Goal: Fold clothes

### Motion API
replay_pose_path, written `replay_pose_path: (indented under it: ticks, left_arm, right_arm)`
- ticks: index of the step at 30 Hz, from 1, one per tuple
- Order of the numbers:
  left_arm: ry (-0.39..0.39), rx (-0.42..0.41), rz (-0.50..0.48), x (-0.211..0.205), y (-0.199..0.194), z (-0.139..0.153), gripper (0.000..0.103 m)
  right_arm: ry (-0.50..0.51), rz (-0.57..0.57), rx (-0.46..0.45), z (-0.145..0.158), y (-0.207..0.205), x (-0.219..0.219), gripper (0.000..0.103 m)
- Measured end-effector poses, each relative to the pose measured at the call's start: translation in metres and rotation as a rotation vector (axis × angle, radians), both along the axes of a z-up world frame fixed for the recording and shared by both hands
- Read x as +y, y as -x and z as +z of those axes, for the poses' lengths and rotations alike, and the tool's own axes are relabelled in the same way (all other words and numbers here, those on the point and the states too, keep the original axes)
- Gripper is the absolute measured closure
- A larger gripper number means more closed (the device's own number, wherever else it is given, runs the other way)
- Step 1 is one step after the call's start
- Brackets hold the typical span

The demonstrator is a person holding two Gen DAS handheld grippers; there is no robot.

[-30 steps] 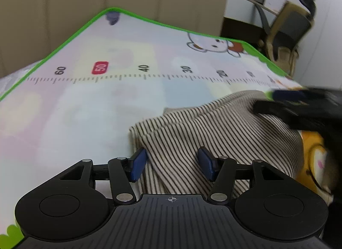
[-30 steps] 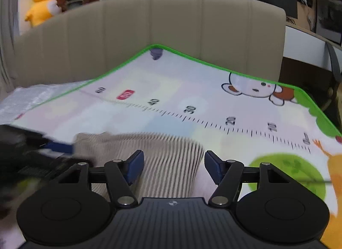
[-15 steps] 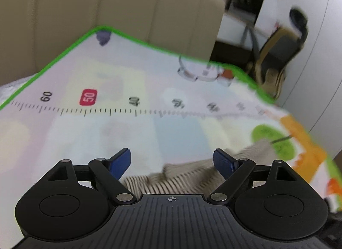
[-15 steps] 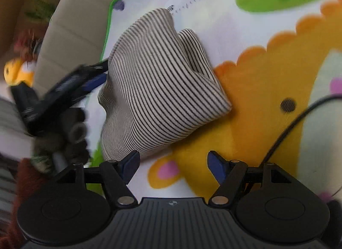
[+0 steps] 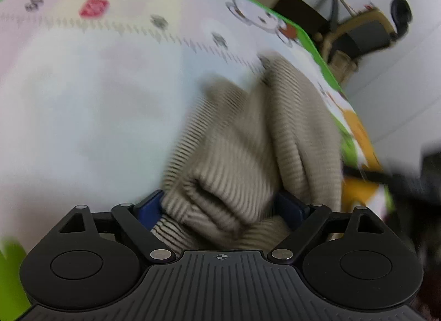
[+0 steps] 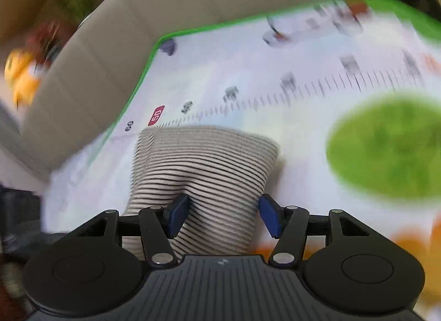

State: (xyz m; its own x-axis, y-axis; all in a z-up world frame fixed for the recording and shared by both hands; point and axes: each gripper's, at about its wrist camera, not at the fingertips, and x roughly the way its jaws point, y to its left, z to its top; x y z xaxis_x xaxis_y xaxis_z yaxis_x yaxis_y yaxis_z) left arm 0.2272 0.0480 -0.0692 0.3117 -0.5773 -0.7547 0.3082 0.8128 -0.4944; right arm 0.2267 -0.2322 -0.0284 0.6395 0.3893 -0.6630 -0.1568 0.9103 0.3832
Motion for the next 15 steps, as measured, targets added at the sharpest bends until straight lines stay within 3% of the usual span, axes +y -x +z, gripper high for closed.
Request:
replay_pose_path:
  ticks: [3, 6, 9, 12, 15]
  left_arm:
    - [0.022, 0.009, -0.056, -0.020, 0.029, 0.005, 0.009]
    - [0.076, -0.032, -0.059, -0.022, 0.052, 0.026, 0.009]
    - [0.089, -0.058, 0.072, 0.000, 0.055, 0.033, 0.008]
    - [0.092, -0.077, 0.229, 0.027, 0.054, 0.036, 0.013]
    - [0.068, -0.025, 0.317, 0.039, 0.046, 0.020, 0.032]
  right_arm:
    - [0.188, 0.056, -0.089, 0.011, -0.014, 0.013, 0.046]
    - [0.174, 0.034, -0.138, 0.032, -0.005, 0.007, 0.043]
    - [0.151, 0.052, -0.223, 0.051, 0.034, 0.008, 0.033]
    - [0.191, 0.117, -0.276, 0.057, 0.071, 0.026, 0.032]
    - [0.243, 0.159, -0.290, 0.045, 0.098, 0.047, 0.032]
